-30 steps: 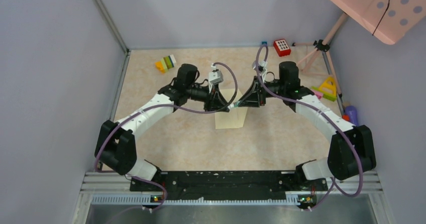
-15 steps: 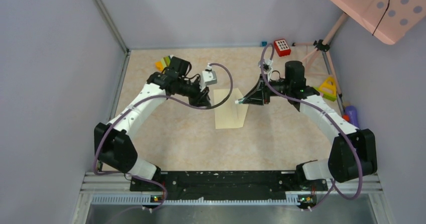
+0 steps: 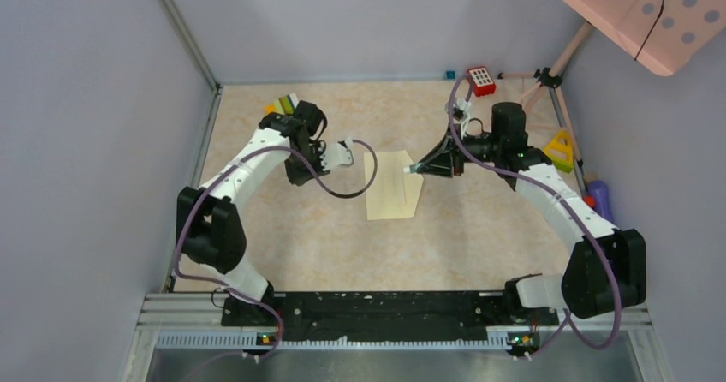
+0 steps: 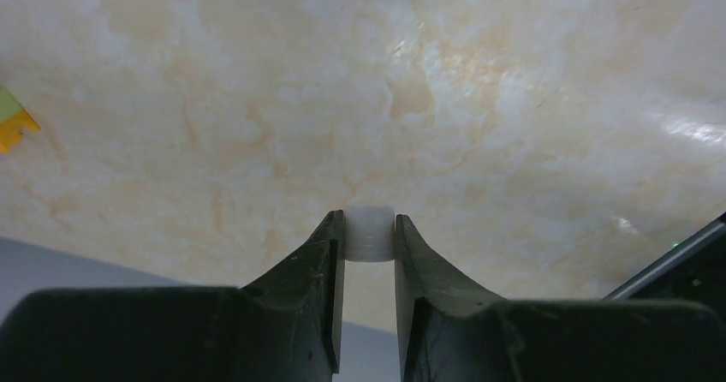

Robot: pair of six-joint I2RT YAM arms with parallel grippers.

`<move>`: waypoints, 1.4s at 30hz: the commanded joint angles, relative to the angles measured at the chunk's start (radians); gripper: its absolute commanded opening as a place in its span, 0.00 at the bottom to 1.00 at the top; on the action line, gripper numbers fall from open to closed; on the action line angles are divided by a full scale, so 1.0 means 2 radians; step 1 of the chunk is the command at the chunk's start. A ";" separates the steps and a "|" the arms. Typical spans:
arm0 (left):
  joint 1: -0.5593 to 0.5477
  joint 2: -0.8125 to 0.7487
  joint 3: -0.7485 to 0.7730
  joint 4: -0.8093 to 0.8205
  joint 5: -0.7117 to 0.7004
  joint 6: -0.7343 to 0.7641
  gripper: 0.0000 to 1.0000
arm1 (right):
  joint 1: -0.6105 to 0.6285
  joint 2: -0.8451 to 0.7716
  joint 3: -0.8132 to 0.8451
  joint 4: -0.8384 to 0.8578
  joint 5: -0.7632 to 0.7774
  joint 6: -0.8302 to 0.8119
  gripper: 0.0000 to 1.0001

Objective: Place the letter into the envelope and seal it
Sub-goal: Place the solid glue cap at the center of the board.

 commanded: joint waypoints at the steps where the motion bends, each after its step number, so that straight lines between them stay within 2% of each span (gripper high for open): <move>1: 0.002 0.050 -0.001 -0.009 -0.140 0.043 0.00 | -0.009 -0.023 0.021 0.016 -0.003 -0.002 0.00; 15: 0.006 0.182 0.010 0.027 -0.245 0.057 0.00 | -0.015 -0.029 0.013 0.029 -0.012 0.007 0.00; 21: 0.024 0.233 0.052 0.027 -0.241 0.059 0.00 | -0.015 -0.031 0.012 0.030 -0.013 0.008 0.00; 26: 0.028 0.244 0.060 0.030 -0.229 0.063 0.00 | -0.015 -0.031 0.011 0.033 -0.013 0.009 0.00; 30: 0.028 0.250 0.058 0.029 -0.223 0.062 0.08 | -0.014 -0.031 0.012 0.033 -0.013 0.009 0.00; 42: 0.027 0.241 0.049 0.016 -0.174 0.061 0.56 | -0.015 -0.033 0.012 0.036 -0.013 0.009 0.00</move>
